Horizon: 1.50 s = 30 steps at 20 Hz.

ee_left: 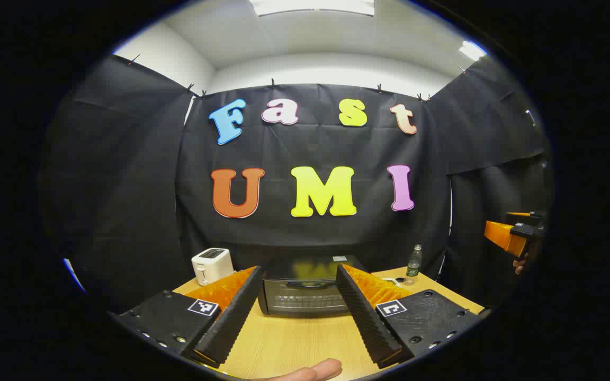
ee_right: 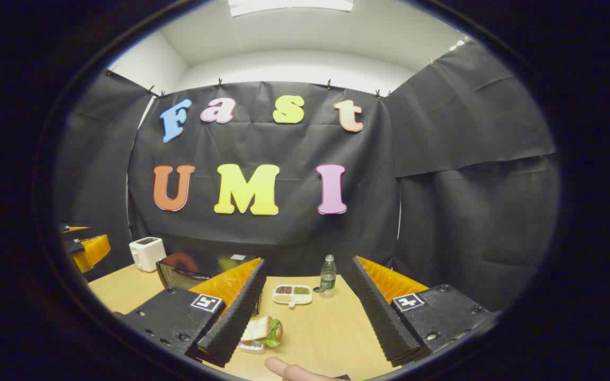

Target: Open the electric oven with the left hand, put the food in, and close the electric oven.

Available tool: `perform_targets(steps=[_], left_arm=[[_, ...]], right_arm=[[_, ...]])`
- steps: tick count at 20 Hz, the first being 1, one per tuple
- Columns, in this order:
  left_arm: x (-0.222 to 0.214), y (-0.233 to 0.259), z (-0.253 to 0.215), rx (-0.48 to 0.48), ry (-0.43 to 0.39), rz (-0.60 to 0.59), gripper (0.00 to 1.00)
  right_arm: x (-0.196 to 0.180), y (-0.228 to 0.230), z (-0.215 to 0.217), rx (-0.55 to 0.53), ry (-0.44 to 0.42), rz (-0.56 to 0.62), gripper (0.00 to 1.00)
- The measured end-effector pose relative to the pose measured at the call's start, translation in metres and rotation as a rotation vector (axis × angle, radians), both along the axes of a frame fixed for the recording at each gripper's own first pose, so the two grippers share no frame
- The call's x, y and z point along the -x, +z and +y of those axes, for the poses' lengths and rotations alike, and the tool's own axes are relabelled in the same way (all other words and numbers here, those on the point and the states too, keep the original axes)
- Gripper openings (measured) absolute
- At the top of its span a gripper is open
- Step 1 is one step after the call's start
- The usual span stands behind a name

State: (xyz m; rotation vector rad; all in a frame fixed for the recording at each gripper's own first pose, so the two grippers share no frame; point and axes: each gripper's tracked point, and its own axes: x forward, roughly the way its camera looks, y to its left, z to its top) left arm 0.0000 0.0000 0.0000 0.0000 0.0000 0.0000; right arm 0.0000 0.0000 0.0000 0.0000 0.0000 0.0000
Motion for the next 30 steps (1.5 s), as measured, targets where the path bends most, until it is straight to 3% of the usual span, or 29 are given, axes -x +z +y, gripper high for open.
perform_targets(steps=[1,16,21,27,30], left_arm=[[-0.002,-0.001,0.0,-0.002,0.004,0.005,0.92],[-0.054,-0.012,-0.012,0.039,-0.075,0.01,0.93],[-0.106,-0.029,-0.014,0.09,-0.11,0.038,0.93],[-0.189,-0.08,0.001,0.068,-0.03,0.133,0.92],[-0.223,-0.11,-0.007,0.055,-0.033,0.191,0.92]], right_arm=[[0.0,-0.002,-0.002,-0.006,0.002,0.0,0.99],[-0.01,-0.015,-0.032,-0.064,-0.032,-0.004,0.99],[-0.019,-0.027,-0.038,-0.059,-0.038,0.023,0.99],[-0.026,-0.044,-0.055,-0.071,-0.047,0.062,0.99],[-0.03,-0.052,-0.066,-0.069,-0.063,0.081,0.99]])
